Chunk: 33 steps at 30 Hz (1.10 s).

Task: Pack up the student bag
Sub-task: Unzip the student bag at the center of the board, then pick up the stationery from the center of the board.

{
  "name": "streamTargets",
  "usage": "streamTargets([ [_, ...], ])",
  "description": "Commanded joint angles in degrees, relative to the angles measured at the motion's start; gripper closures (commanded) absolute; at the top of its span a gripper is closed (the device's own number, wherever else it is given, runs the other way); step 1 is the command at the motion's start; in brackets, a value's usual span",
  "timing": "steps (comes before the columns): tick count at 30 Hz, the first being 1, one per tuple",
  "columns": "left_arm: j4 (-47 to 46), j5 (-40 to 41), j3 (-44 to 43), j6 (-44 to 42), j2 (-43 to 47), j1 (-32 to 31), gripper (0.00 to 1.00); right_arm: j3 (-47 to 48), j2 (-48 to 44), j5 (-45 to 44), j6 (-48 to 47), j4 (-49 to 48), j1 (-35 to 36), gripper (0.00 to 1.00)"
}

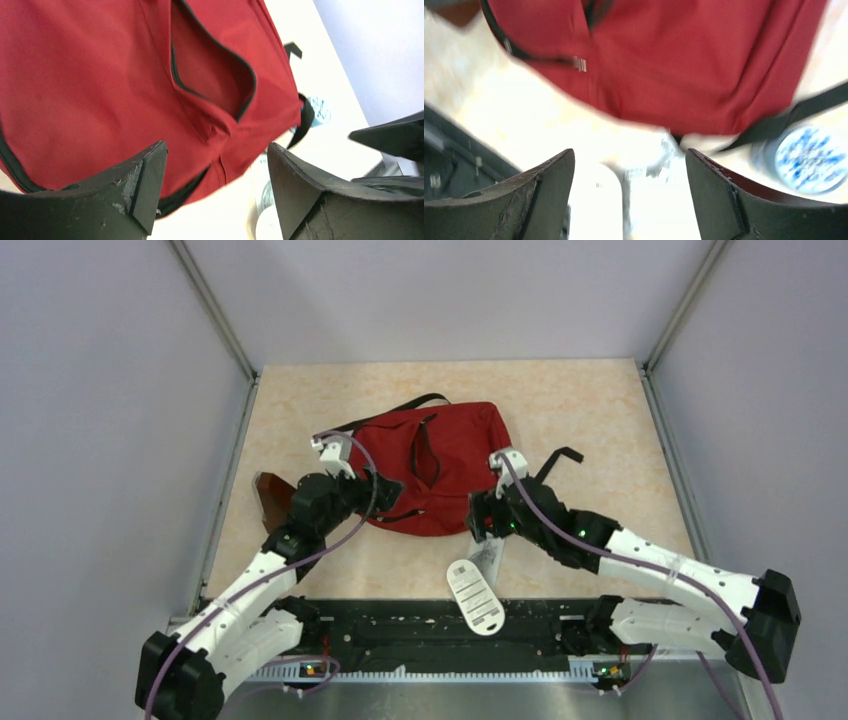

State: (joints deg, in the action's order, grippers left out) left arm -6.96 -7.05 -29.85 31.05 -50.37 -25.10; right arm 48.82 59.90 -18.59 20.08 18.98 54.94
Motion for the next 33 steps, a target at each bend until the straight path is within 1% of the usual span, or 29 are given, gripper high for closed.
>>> streamTargets([
  [1, 3.34, -5.39, 5.11, 3.2, 3.34, -1.56, 0.22, -11.39, -5.47, 13.8, 9.92, 3.33, -0.43, 0.21],
  [4, 3.18, -5.99, 9.12, 4.88, 5.44, -1.62, 0.22, -18.2, -9.15, 20.67, 13.18, 2.15, -0.53, 0.21],
  [6, 3.14, -6.4, 10.74, 6.03, 6.97, -1.62, 0.22, -21.7, -11.26, 23.62, 15.15, 1.31, -0.49, 0.22],
  [11, 1.6, -8.41, 13.06, 8.72, 10.19, -1.62, 0.21, -27.52, -14.53, 28.97, 18.58, -1.26, -0.53, 0.29],
  [15, 1.34, -10.44, 13.22, 9.25, 11.07, -1.6, 0.21, -30.7, -13.66, 32.89, 20.14, -4.39, -0.48, 0.37],
  [18, 1.5, -11.41, 13.23, 9.39, 11.39, -1.57, 0.21, -31.41, -12.51, 34.03, 20.33, -5.59, -0.53, 0.44],
  [28, 3.23, -12.55, 12.37, 9.33, 13.11, -1.6, 0.2, -31.98, -8.51, 34.26, 21.92, -6.95, -0.53, 0.6],
  [33, 4.15, -12.79, 11.86, 9.47, 14.31, -1.61, 0.2, -32.31, -6.45, 33.93, 22.45, -6.81, -0.51, 0.64],
])
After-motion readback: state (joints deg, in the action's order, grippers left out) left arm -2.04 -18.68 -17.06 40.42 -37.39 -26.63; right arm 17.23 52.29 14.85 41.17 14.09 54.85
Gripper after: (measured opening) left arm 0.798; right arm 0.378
